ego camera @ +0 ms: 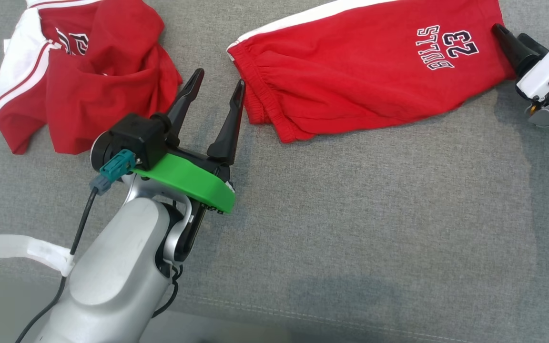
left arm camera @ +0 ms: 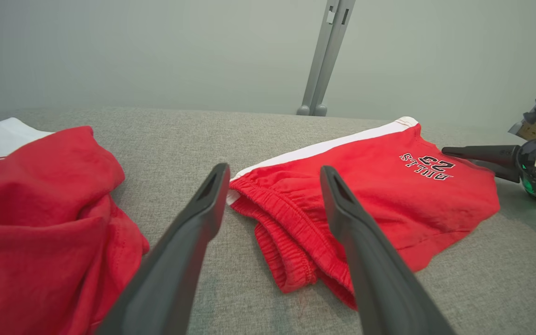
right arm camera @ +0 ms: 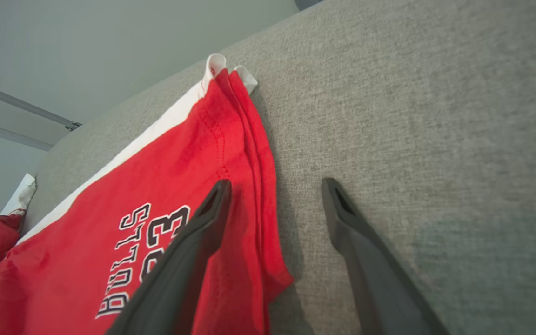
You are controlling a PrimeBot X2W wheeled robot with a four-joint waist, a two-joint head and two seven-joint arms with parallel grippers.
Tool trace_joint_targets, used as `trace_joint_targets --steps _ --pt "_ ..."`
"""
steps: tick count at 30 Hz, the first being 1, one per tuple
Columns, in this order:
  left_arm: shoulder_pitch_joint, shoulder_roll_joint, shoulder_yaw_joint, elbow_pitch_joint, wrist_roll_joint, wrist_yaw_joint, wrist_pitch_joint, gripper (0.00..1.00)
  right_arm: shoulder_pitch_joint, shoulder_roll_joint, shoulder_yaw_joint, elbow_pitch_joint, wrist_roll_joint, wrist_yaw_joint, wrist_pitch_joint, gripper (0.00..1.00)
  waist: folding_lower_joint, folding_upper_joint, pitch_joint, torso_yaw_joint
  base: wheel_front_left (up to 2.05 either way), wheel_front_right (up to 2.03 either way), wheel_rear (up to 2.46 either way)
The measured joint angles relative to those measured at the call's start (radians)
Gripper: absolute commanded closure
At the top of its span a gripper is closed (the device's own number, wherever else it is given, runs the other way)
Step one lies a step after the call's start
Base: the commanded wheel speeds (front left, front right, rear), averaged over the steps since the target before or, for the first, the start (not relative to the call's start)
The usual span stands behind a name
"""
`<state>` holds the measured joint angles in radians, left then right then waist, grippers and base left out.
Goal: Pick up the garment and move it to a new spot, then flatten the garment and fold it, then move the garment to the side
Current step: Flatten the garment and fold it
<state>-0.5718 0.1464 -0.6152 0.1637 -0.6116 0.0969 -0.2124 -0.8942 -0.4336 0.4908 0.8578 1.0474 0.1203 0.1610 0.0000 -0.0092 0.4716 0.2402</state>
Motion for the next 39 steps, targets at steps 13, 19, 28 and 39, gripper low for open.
trace_joint_targets --steps 13,19,28,39 --pt "0.03 -0.001 0.002 -0.011 -0.001 0.002 0.0 0.0 -0.031 0.007 0.036 0.045 0.009 -0.008 0.159 0.65 0.0 0.0 -0.028 0.017 0.0 0.0 0.0" --pt "0.044 0.005 0.008 -0.015 -0.001 0.002 0.0 0.0 -0.03 0.044 0.063 0.047 0.006 -0.007 0.179 1.0 0.0 0.0 -0.048 0.015 0.0 0.0 0.0" --pt "0.056 0.011 0.014 -0.016 -0.001 0.009 0.0 0.0 -0.009 0.062 0.038 0.051 -0.003 -0.007 0.082 1.0 0.0 0.0 -0.073 -0.007 0.0 0.0 0.0" --pt "0.103 0.041 0.014 0.0 -0.002 0.009 -0.006 0.0 0.123 0.132 0.001 0.064 0.06 -0.006 -0.003 1.0 0.0 0.0 -0.144 -0.057 0.0 0.0 0.0"
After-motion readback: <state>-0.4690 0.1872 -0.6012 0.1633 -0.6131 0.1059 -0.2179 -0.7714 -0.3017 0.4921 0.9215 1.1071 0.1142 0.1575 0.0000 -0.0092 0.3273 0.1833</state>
